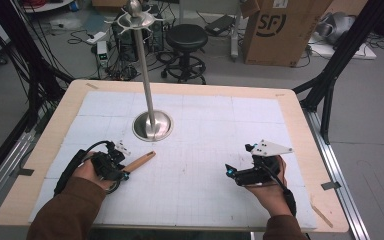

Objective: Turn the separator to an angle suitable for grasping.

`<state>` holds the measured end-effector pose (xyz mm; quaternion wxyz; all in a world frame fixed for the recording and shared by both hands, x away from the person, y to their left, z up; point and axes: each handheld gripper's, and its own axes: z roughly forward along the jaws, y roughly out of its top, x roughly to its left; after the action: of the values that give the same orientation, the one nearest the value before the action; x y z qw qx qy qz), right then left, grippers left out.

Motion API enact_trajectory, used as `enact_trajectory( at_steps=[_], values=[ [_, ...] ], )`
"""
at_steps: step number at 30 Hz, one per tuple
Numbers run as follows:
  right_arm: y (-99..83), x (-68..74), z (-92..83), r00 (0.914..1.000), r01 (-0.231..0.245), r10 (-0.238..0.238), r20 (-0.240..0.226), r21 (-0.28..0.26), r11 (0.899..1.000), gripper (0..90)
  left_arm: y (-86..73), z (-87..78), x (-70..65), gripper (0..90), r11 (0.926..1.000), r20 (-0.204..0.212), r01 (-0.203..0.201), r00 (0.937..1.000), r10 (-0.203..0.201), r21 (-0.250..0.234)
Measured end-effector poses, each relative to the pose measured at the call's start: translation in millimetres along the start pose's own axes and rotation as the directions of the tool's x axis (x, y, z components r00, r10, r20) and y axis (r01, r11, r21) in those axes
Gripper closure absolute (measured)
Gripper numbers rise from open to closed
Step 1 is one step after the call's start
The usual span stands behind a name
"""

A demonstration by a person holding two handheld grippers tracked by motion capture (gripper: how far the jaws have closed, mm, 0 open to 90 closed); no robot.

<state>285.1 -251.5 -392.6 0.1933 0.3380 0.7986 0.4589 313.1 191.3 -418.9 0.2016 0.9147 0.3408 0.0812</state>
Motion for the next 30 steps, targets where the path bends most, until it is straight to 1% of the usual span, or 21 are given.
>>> enact_trajectory(
  at_steps=[3, 4, 5, 8, 11, 12, 13, 14, 15, 16, 17, 20, 21, 22, 23, 24, 25, 26, 27, 28, 30],
  values=[
    [-0.1, -0.3, -0.1, 1.0000, 0.003, -0.003, -0.002, -0.001, 1.000, 0.8, -0.3, -0.7, 0.2, 69.2, 1.0000, -0.003, -0.007, 1.0000, 0.007, 0.003],
    [-0.2, -0.6, -0.5, 1.0000, 0.004, -0.004, 0.001, -0.002, 1.000, 0.8, -0.6, -0.8, 0.7, 69.2, 1.0000, 0.002, -0.010, 1.0000, 0.010, 0.001],
    [-0.3, -0.8, -0.7, 1.0000, 0.003, -0.003, 0.001, -0.002, 1.000, 0.8, -2.2, -1.0, 1.9, 69.2, 0.9999, 0.012, -0.001, 0.9999, 0.002, -0.014],
    [-0.2, -1.0, -1.0, 1.0000, -0.004, 0.004, -0.003, -0.003, 1.000, 0.8, -3.6, -2.1, 3.2, 69.2, 0.9998, 0.019, -0.008, 0.9998, 0.008, -0.019],
    [-0.3, -1.9, -1.1, 1.0000, 0.003, -0.003, 0.000, -0.007, 1.000, 0.8, -5.6, -4.7, 2.5, 69.2, 0.9990, 0.020, -0.008, 0.9998, 0.009, -0.044],
    [-0.3, -1.9, -1.1, 1.0000, 0.003, -0.003, 0.000, -0.007, 1.000, 0.8, -5.6, -4.7, 2.5, 69.1, 0.9990, 0.020, -0.008, 0.9998, 0.009, -0.044],
    [-0.6, -1.7, -1.2, 1.0000, -0.005, 0.005, 0.001, -0.005, 1.000, 0.8, -7.0, -8.8, 2.7, 69.1, 0.9972, 0.020, -0.013, 0.9997, 0.015, -0.074],
    [-0.6, -1.5, -1.1, 1.0000, -0.007, 0.007, 0.001, -0.005, 1.000, 0.8, -7.0, -8.8, 2.7, 69.2, 0.9972, 0.020, -0.013, 0.9997, 0.015, -0.074],
    [-0.6, -1.3, -1.2, 1.0000, -0.006, 0.006, 0.000, -0.003, 1.000, 0.8, -8.1, -11.3, 3.5, 69.2, 0.9957, 0.024, -0.012, 0.9996, 0.014, -0.092],
    [-0.6, -1.3, -1.2, 1.0000, -0.006, 0.006, 0.000, -0.003, 1.000, 0.8, -9.5, -14.5, 3.8, 69.2, 0.9931, 0.026, -0.006, 0.9996, 0.009, -0.117],
    [-0.4, -1.3, -1.2, 1.0000, 0.002, -0.002, -0.002, -0.008, 1.000, 0.8, -11.2, -19.2, 5.4, 69.2, 0.9894, 0.037, 0.003, 0.9993, 0.002, -0.145],
    [-0.3, -0.8, -1.0, 1.0000, -0.001, 0.001, -0.003, -0.007, 1.000, 0.8, -14.8, -28.7, 8.0, 69.2, 0.9799, 0.069, 0.015, 0.9977, -0.001, -0.199],
    [-0.3, -0.7, -1.0, 1.0000, 0.000, 0.000, -0.003, -0.007, 1.000, 0.8, -16.4, -33.6, 8.0, 69.2, 0.9729, 0.074, 0.022, 0.9972, -0.005, -0.230],
    [-0.3, -0.7, -1.0, 1.0000, 0.000, 0.000, -0.003, -0.007, 1.000, 0.8, -16.4, -33.6, 8.0, 69.2, 0.9729, 0.074, 0.022, 0.9972, -0.005, -0.230],
    [-0.1, -0.4, -1.0, 1.0000, -0.001, 0.001, -0.002, -0.007, 1.000, 0.8, -17.3, -36.6, 8.3, 69.2, 0.9672, 0.083, 0.027, 0.9965, -0.006, -0.253],
    [0.0, -0.3, -1.0, 1.0000, -0.002, 0.002, -0.003, -0.008, 1.000, 0.8, -17.3, -36.6, 8.3, 69.2, 0.9672, 0.083, 0.027, 0.9965, -0.006, -0.253],
    [0.1, -0.3, -1.2, 1.0000, -0.002, 0.002, -0.001, -0.008, 1.000, 0.8, -17.5, -38.1, 8.2, 69.2, 0.9647, 0.085, 0.028, 0.9964, -0.006, -0.262],
    [0.1, -0.5, -1.3, 1.0000, 0.000, 0.000, 0.000, -0.010, 1.000, 0.8, -17.6, -39.5, 8.3, 69.2, 0.9611, 0.084, 0.022, 0.9965, 0.001, -0.275],
    [0.3, -0.5, -1.3, 1.0000, 0.000, 0.000, 0.001, -0.012, 1.000, 0.8, -18.0, -42.3, 8.4, 69.2, 0.9534, 0.096, 0.029, 0.9954, 0.000, -0.300],
    [0.4, -0.5, -1.3, 1.0000, 0.000, 0.000, 0.001, -0.012, 1.000, 0.8, -18.0, -42.3, 8.4, 69.2, 0.9534, 0.096, 0.029, 0.9954, 0.000, -0.300],
    [0.6, -0.5, -1.1, 1.0000, 0.002, -0.002, -0.001, -0.013, 1.000, 0.8, -18.6, -46.0, 8.4, 69.1, 0.9422, 0.106, 0.036, 0.9944, 0.000, -0.333]
  ],
)
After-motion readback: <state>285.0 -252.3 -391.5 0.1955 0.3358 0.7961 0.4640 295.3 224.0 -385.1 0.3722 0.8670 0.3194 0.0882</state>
